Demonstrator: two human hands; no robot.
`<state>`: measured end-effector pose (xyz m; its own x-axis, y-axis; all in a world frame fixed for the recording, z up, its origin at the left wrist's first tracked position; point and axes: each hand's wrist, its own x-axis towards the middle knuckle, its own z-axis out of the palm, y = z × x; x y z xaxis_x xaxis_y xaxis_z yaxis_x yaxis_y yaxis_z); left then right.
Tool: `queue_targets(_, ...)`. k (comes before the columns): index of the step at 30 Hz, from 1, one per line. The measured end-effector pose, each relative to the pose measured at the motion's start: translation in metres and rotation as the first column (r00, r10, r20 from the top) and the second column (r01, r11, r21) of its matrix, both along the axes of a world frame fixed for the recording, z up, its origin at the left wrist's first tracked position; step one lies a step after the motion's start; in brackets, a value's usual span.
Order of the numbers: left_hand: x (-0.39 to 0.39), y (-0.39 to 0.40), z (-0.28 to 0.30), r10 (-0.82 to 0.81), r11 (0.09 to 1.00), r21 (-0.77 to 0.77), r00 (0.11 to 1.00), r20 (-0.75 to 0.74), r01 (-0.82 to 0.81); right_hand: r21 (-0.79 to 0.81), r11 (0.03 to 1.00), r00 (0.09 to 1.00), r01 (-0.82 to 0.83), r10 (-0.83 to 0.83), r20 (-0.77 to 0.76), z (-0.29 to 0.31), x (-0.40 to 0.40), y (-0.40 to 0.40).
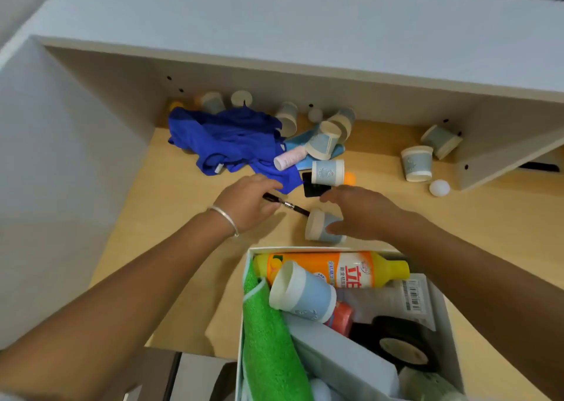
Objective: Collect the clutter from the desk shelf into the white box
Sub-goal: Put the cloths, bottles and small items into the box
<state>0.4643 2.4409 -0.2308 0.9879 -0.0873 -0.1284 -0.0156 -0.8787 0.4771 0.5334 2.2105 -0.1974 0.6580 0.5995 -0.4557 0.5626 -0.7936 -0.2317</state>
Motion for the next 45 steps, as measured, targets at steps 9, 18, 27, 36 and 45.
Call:
queue_targets(9,0.04,-0.001,-0.058,-0.263,0.914,0.287,0.958,-0.117,0.286,-0.135,0.988,0.997,-0.076,0.071,-0.038,-0.045,0.011,0.015)
queue_targets(18,0.034,-0.005,-0.068,-0.15,0.909,0.366,0.975,-0.167,0.202,-0.207,0.972,0.993,-0.113,0.101,-0.066,-0.056,0.001,0.017)
queue_targets(27,0.009,-0.007,-0.058,-0.02,0.843,0.516,0.967,-0.255,0.154,-0.081,0.997,0.996,0.003,0.004,0.087,-0.003,-0.005,-0.008)
queue_targets(36,-0.033,-0.004,0.025,0.284,0.868,0.432,0.958,-0.03,-0.243,0.194,0.98,0.975,0.035,-0.076,0.208,0.067,-0.044,-0.068)
queue_targets(45,-0.136,-0.055,0.11,0.144,0.975,0.147,0.976,0.165,-0.169,0.258,0.966,0.989,0.005,-0.043,0.141,0.095,-0.089,-0.114)
